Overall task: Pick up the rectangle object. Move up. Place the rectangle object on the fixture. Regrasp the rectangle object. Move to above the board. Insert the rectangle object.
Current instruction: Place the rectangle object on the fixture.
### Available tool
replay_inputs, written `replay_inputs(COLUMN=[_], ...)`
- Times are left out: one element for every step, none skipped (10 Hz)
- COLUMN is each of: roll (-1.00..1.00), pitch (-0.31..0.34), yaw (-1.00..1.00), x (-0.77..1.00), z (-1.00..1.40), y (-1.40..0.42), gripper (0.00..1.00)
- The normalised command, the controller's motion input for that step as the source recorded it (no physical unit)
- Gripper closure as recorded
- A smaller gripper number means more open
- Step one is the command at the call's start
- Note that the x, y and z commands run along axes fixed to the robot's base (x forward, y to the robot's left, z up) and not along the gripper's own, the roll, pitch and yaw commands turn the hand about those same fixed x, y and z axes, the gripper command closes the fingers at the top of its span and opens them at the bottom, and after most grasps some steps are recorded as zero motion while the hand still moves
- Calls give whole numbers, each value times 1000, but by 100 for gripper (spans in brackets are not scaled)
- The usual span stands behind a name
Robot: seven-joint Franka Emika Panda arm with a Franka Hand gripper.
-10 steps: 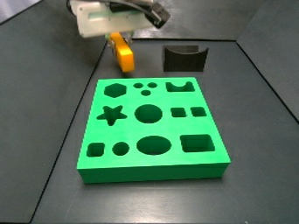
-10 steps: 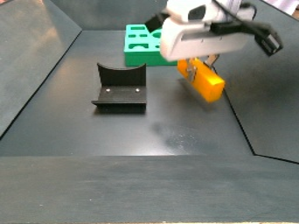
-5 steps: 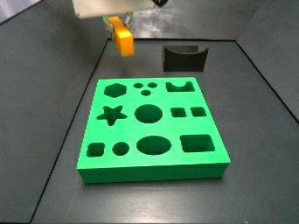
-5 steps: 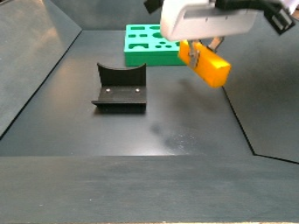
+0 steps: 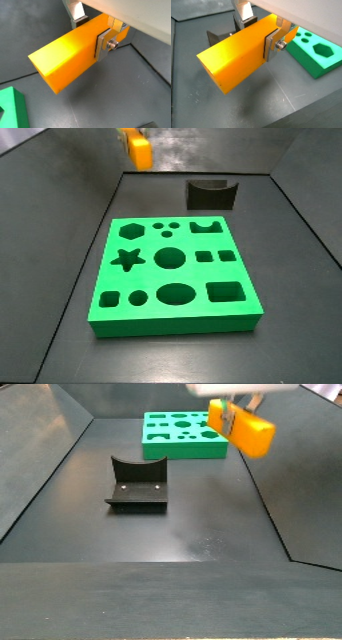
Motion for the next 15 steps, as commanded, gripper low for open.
replay_inputs(roll=[-28, -33, -95, -104, -121, -150, -149, -143, -136, -134, -134, -134, -136, -137, -139], pitch=[48, 63, 35, 47, 41, 39, 34, 19, 12, 2, -2, 0, 8, 16, 28], yaw=[-3, -3, -1000, -1000, -1000, -941, -777, -466, -350, -161, -86, -55, -43, -39, -37], x=[-4, 5, 1000, 1000, 1000, 1000, 1000, 1000, 1000, 1000, 1000, 1000, 1000, 1000, 1000], z=[536, 322, -240, -297, -273, -225, -214, -201, -193, -173, -160, -148, -134, -122, -103], y=[-6, -5, 117, 119, 112, 100, 98, 94, 92, 85, 81, 77, 71, 66, 59], gripper=[100, 100, 100, 100, 100, 100, 100, 100, 100, 100, 100, 100, 100, 100, 100])
